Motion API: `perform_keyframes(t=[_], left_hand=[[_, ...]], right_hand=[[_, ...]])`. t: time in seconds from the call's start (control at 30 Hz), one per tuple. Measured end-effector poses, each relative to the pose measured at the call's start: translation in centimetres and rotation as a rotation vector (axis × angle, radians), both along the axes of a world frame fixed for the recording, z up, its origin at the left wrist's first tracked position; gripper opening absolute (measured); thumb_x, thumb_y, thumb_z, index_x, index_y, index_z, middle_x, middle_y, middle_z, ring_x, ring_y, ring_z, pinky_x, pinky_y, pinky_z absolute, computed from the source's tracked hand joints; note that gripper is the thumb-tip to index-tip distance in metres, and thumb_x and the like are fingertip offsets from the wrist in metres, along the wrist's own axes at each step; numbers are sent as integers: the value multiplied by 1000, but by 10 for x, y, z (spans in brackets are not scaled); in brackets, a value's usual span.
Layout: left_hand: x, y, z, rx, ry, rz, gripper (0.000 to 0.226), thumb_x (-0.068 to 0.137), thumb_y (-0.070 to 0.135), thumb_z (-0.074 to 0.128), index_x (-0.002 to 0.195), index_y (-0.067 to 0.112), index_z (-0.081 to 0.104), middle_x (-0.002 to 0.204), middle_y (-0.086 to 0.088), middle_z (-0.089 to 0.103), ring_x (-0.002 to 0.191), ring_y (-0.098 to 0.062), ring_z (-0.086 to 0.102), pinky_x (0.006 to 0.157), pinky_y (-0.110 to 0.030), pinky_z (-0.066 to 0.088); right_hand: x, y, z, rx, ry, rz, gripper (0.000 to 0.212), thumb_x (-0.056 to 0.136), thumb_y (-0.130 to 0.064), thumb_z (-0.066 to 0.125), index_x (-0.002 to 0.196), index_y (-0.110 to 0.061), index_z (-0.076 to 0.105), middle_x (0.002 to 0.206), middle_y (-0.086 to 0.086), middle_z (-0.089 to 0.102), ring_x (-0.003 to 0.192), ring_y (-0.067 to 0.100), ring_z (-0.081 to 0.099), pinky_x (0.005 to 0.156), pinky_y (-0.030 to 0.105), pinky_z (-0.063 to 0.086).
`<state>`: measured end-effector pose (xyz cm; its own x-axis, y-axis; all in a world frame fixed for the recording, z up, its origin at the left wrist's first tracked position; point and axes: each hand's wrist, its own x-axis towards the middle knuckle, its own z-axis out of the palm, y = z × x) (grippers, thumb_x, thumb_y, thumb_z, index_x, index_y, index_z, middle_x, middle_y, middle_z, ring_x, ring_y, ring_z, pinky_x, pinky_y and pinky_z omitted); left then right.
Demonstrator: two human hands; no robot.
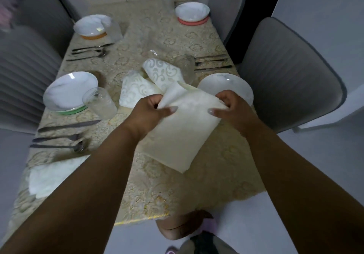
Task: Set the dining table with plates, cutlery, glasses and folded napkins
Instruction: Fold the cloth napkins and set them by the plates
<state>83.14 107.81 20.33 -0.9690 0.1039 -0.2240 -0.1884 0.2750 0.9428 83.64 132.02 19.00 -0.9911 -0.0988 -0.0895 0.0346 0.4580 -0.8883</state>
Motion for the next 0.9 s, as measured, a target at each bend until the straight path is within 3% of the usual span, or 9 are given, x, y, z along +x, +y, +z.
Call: perform_keyframes(t=[0.1, 0.27, 0.37, 0.5, 0.63, 0.7, 0.77, 0.83, 0.9], left_hand=[[4, -18, 9, 75, 120, 74, 35, 74, 21, 79, 85, -4, 57, 79, -15, 60, 70, -23, 55, 65, -36, 45], [22, -48, 7, 101, 266, 138, 61, 62, 25, 85, 90, -18, 53, 86, -24, 62, 79, -25, 53, 73, -44, 48], [55, -64, -13, 27, 254, 126, 43, 64, 12, 83, 92, -14, 62, 92, -26, 68, 81, -22, 61, 74, -38, 54], [106, -64, -62, -127, 98, 21, 13, 73, -7, 75, 77, 5, 70, 80, -3, 73, 72, -11, 67, 67, -27, 57], [131, -62, -103, -348, -16, -126, 16, 75, 14, 78, 73, 24, 66, 79, 7, 71, 74, -5, 65, 68, -26, 55], [139, -64, -110, -397, -36, -173, 12, 78, 24, 77, 86, 25, 68, 86, 11, 70, 80, -1, 63, 73, -21, 51], [145, -64, -112, -335, -75, -159, 19, 81, 29, 76, 98, 32, 68, 95, 14, 71, 89, -1, 65, 79, -21, 51], [149, -61, -110, -255, -126, -68, 6, 85, 31, 71, 87, 33, 66, 80, 18, 70, 74, 8, 63, 68, -16, 48], [148, -56, -112, -292, -150, 30, 22, 89, 33, 66, 70, 24, 58, 60, 14, 62, 53, 6, 54, 53, -15, 39]], right_hand=[[-4, -25, -1, -197, -47, -54, 44, 78, -15, 77, 114, -20, 53, 99, -17, 58, 92, 1, 57, 71, 13, 50], [5, -46, 17, -283, 77, -55, 21, 85, -12, 70, 101, -25, 65, 92, -12, 69, 87, -1, 66, 82, 22, 54], [24, -42, 15, -132, 102, 122, 21, 83, -11, 70, 98, -25, 67, 90, -14, 69, 82, -4, 65, 73, 13, 52], [53, -34, -25, 155, -34, 330, 11, 83, -5, 69, 81, -15, 65, 76, -6, 66, 71, 1, 62, 71, 30, 51], [75, -28, -62, 187, -257, 397, 15, 84, -4, 67, 91, -17, 70, 88, -3, 70, 77, -2, 62, 71, 19, 48], [80, -29, -72, 185, -297, 372, 15, 88, -11, 65, 101, -15, 70, 97, -3, 69, 88, 8, 63, 77, 20, 48], [83, -34, -76, 201, -288, 357, 9, 93, -19, 59, 89, -25, 63, 87, -14, 61, 80, 0, 56, 69, 9, 42], [83, -38, -85, 266, -260, 310, 27, 97, -24, 52, 71, -30, 48, 73, -14, 49, 66, -2, 46, 56, 10, 36], [82, -40, -96, 397, -237, 271, 37, 99, -29, 47, 64, -23, 37, 66, -6, 41, 59, 4, 39, 51, 18, 29]])
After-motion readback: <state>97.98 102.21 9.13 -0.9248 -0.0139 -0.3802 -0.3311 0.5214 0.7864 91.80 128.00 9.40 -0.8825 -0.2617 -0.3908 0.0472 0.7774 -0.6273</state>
